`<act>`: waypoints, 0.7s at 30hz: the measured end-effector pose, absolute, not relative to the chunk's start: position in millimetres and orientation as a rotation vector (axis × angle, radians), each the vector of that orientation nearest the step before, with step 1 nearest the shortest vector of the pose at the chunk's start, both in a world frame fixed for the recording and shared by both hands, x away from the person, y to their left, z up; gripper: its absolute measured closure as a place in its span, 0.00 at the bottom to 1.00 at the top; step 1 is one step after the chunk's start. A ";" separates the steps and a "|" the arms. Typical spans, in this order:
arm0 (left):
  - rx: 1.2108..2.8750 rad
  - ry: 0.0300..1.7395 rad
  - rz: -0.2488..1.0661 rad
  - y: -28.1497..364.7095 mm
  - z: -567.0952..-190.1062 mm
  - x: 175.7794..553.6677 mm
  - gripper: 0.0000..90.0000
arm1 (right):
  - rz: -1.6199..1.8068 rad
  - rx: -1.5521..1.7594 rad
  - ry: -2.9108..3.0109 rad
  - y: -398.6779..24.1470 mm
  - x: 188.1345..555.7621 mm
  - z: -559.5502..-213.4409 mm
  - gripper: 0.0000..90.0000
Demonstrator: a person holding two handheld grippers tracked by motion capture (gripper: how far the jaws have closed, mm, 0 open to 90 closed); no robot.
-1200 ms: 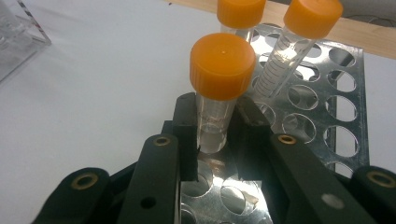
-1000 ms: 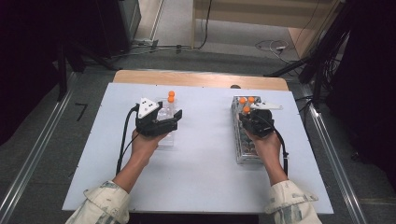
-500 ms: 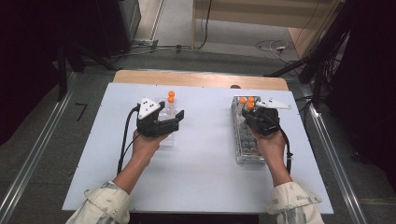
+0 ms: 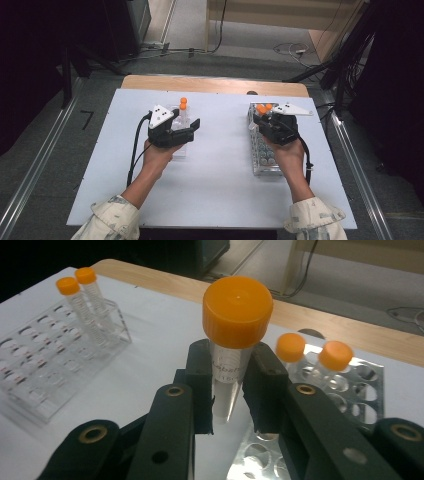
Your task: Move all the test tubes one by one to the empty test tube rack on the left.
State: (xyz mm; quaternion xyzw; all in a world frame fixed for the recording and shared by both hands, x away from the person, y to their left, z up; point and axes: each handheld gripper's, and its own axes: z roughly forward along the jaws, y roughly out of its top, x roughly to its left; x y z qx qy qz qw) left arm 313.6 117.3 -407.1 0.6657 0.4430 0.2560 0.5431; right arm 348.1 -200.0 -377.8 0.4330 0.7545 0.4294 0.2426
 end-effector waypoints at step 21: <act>1.630 0.977 0.567 100.1 -401.4 306.7 0.13 | 1.179 1.042 2.256 -144.2 336.5 -397.4 0.80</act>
